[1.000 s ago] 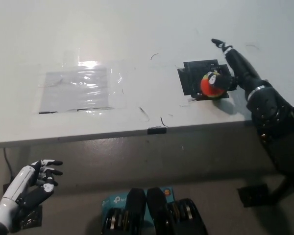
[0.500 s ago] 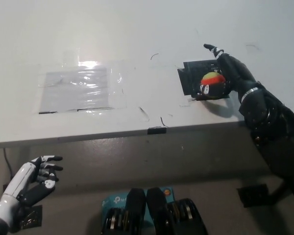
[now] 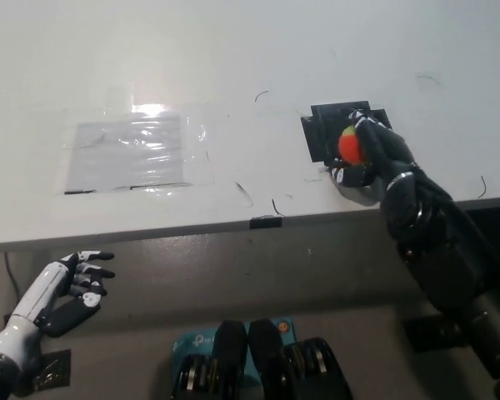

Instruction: The robot uses right hand to squeeze a small tennis ball placed on the black area of the table

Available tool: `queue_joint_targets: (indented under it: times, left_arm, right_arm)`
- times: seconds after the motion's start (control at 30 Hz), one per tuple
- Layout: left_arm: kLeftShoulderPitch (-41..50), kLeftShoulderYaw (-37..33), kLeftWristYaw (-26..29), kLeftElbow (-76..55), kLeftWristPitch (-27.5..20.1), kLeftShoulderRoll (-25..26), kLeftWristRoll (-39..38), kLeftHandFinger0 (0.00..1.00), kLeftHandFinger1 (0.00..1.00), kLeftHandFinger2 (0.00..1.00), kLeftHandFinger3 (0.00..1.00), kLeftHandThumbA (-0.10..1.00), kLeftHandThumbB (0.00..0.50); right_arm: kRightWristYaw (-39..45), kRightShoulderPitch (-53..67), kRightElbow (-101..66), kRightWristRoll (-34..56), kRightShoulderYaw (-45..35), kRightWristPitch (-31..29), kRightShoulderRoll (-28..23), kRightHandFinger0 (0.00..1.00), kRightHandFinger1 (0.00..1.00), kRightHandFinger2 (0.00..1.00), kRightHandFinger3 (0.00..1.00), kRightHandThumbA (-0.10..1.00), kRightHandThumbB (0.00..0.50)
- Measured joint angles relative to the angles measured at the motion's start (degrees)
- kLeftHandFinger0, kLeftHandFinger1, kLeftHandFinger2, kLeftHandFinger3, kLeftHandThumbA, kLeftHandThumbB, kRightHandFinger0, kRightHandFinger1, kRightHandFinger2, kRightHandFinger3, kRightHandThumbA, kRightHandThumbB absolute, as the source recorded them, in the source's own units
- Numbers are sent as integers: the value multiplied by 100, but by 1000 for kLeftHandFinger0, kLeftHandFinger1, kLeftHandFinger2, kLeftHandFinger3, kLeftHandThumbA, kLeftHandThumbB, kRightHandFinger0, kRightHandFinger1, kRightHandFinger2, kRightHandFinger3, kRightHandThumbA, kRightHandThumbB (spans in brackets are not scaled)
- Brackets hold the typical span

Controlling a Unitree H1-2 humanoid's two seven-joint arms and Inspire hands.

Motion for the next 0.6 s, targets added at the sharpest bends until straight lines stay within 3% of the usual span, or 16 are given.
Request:
queue_joint_targets:
  times: [0.1,0.17,0.2,0.23,0.27,0.3,0.33,0.37,0.4,0.43,0.47,0.5,0.53,0.6]
  left_arm:
    - [-28,-34,-18,0,-1,-1,5,457,521,628,737,218,61]
    - [-41,-36,-18,-1,-1,0,5,457,532,641,757,242,54]
    - [-46,-36,-20,-1,-1,-1,5,458,534,643,758,243,53]
    - [-48,-38,-20,-1,-1,0,6,459,534,645,758,240,52]
    - [-48,-39,-21,1,-1,0,6,459,533,648,761,228,41]
    - [-48,-39,-21,1,-1,0,6,460,532,650,765,210,38]
    - [-48,-39,-21,-1,-1,0,5,463,537,653,770,201,38]
    - [-48,-39,-23,-4,0,-1,5,464,538,652,773,192,32]
    - [-48,-39,-24,-10,0,-1,5,472,547,658,778,187,24]
    - [-48,-39,-24,-16,2,0,5,477,554,662,782,185,26]
    - [-48,-39,-24,-18,3,0,5,479,555,663,783,184,26]
    - [-48,-39,-25,-23,3,0,5,479,555,663,783,184,23]
    - [-49,-39,-25,-23,3,0,6,492,567,670,786,128,2]
    - [-69,-43,-25,-22,1,-1,6,492,567,670,784,120,3]
  right_arm:
    - [-42,-64,90,-21,23,-94,89,1000,1000,1000,1000,645,500]
    - [-38,-90,98,-30,56,-124,119,1000,1000,1000,1000,351,376]
    - [-31,-112,121,-32,76,-161,133,1000,1000,1000,1000,309,358]
    - [-27,-125,143,-33,83,-170,134,1000,1000,1000,1000,134,294]
    - [-26,-139,159,-38,86,-167,133,1000,1000,1000,1000,50,242]
    - [-20,-151,174,-41,90,-166,130,941,1000,1000,1000,-63,208]
    - [-8,-163,189,-59,110,-155,124,597,995,1000,1000,-99,178]
    - [17,-189,241,-134,224,-131,97,521,879,1000,1000,-100,167]
    - [47,-226,297,-206,343,-93,52,323,619,1000,1000,-100,210]
    - [110,-270,355,-297,495,-55,-17,148,441,1000,1000,-100,198]
    - [148,-297,384,-352,589,-40,-64,81,377,1000,1000,-100,191]
    - [240,-387,434,-464,775,-7,-189,20,341,940,1000,-100,190]
    - [307,-434,460,-520,876,15,-263,16,411,859,1000,-100,117]
    - [525,-571,477,-721,1249,57,-466,18,445,833,1000,-100,116]
